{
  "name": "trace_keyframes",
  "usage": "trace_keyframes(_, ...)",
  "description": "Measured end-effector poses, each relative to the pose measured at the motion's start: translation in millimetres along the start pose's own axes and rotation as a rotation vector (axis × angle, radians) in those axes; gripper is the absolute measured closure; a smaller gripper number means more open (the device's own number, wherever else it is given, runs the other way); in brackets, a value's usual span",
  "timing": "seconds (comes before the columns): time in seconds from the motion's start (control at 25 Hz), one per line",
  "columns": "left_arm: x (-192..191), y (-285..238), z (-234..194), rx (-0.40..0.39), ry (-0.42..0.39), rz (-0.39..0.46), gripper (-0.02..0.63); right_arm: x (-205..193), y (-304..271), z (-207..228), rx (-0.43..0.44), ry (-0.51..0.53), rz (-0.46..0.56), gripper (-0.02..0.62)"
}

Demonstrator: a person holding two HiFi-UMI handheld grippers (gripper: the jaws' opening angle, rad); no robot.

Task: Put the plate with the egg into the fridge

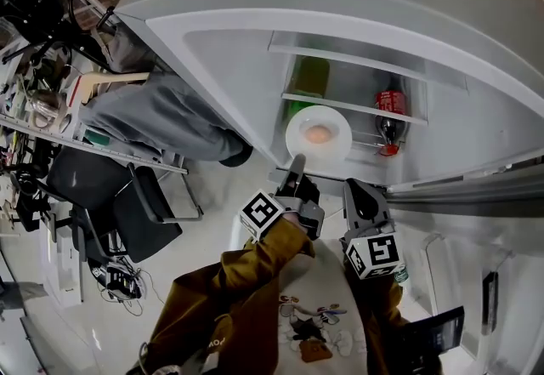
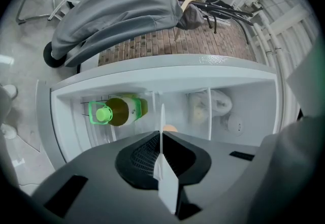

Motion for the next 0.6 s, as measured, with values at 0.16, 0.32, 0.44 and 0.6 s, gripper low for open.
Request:
trace_keyframes(0.16,3.6,-4.5,-3.5,0.005,0.005,0.013,0.586,1.4,-4.8,3.6,-0.007,0.002,0.004,0.591)
trace_keyframes(0.32,5.3,-5.9,-5.2,0.020,-0.004,0.016,0.586,7.8,-8.7,5.8,-0.013,0.016,0.012,0.591)
trace_keyframes(0.44,5.1,-8.4,-6.4,0.021,0.002,0.021,0.586,7.0,-10.8,6.8,-0.012,0.012,0.011,0.591)
trace_keyframes(0.6,6.1,-12.5,-7.5,0.022,0.007,0.028,0.586,5.3,-12.8,7.9,-0.010,0.008,0.009,0.591)
Point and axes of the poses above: the fingertips, and each gripper's own axes: y backward along the fingers, z to its right, x out of its top, the point moved 1 cm from there along y, backward along the fingers, and after that the axes turned 10 degrees about -y, right-handed, at the moved point
